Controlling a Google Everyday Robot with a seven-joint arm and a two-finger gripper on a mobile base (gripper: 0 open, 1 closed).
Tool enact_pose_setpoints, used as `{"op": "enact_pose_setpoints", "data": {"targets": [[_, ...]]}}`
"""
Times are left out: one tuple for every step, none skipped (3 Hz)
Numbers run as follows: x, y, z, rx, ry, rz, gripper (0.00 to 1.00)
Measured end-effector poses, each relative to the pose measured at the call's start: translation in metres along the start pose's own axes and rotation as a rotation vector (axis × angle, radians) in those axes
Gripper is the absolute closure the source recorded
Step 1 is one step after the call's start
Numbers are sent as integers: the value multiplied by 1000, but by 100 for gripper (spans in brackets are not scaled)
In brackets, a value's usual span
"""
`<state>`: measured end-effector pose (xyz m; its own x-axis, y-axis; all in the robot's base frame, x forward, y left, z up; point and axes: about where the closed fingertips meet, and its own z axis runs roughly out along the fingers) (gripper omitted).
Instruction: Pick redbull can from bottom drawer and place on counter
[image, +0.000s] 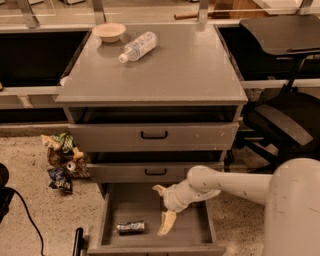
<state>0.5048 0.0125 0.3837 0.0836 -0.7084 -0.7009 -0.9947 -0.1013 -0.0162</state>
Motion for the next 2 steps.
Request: {"op": "enact_pose_setpoints", "data": {"targets": [[36, -12, 57, -7, 16, 12, 0], [56, -27, 98, 34, 18, 6, 0]]}}
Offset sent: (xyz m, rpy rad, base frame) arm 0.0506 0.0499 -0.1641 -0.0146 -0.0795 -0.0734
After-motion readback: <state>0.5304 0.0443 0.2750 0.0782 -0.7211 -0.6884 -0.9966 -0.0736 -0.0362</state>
